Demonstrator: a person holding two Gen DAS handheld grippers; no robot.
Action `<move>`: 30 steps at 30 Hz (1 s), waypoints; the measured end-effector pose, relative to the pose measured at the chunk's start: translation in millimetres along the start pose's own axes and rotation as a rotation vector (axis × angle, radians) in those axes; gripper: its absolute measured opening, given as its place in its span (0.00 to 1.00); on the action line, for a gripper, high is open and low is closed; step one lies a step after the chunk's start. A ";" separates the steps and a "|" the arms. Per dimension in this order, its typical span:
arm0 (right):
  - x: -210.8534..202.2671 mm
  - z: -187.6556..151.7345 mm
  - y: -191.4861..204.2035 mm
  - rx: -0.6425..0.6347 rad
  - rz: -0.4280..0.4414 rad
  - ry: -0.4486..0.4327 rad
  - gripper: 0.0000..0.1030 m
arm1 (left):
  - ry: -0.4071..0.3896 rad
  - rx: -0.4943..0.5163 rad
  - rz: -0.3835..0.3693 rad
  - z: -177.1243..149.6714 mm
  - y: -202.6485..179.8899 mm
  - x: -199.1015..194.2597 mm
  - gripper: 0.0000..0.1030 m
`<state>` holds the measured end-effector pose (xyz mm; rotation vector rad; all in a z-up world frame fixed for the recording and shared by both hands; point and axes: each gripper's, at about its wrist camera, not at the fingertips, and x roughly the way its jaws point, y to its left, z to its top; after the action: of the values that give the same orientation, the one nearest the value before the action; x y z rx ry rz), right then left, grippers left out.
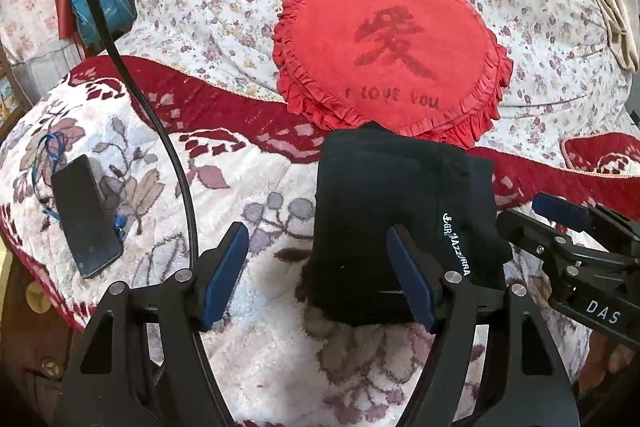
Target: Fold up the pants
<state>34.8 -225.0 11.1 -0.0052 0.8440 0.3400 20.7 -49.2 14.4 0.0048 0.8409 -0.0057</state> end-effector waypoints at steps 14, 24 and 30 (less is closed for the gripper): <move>-7.8 -4.1 1.0 0.006 -0.001 0.011 0.61 | -0.019 0.018 0.000 -5.3 -5.8 -14.5 0.70; -9.2 -5.5 2.7 0.006 -0.001 0.008 0.62 | -0.025 0.018 0.000 -7.5 -7.9 -18.7 0.70; -10.3 -7.3 4.0 0.006 0.000 0.011 0.62 | -0.025 0.019 -0.003 -8.7 -7.6 -20.4 0.70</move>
<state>22.0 -225.3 14.3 -0.0013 0.8564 0.3373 0.5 -56.6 23.8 0.0218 0.8155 -0.0164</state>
